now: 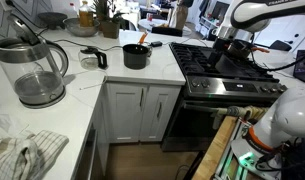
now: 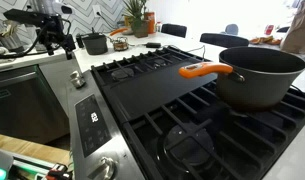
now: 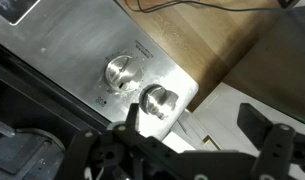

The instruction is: Slide the black coaster holder to the right

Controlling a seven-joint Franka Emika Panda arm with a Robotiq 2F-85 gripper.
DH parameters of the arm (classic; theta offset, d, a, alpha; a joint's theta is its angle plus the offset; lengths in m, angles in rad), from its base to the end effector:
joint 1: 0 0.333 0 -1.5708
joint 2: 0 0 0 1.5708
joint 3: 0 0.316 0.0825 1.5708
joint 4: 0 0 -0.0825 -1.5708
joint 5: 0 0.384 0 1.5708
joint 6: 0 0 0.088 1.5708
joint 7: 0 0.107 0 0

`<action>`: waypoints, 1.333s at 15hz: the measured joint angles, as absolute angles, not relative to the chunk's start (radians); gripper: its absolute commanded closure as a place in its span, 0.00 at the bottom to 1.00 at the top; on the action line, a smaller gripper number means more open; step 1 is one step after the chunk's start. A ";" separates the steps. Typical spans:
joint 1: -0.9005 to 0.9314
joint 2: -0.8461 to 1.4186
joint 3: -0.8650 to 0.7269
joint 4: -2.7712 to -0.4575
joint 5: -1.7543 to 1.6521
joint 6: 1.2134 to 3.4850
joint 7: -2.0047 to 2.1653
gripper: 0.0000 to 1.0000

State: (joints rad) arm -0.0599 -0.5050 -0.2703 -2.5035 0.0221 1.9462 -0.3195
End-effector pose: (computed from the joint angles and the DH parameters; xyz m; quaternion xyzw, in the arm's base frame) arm 0.3661 -0.1263 0.4471 -0.9966 -0.0086 0.0098 0.0816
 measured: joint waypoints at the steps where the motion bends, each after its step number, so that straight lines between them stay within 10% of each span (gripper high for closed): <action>1: -0.060 -0.505 -0.270 -2.504 0.022 1.946 -0.319 0.00; 20: -0.118 -0.084 -0.268 -1.943 0.384 1.908 0.102 0.00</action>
State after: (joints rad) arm -0.1185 -0.0844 -0.2675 -1.9430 0.3837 1.9078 0.1023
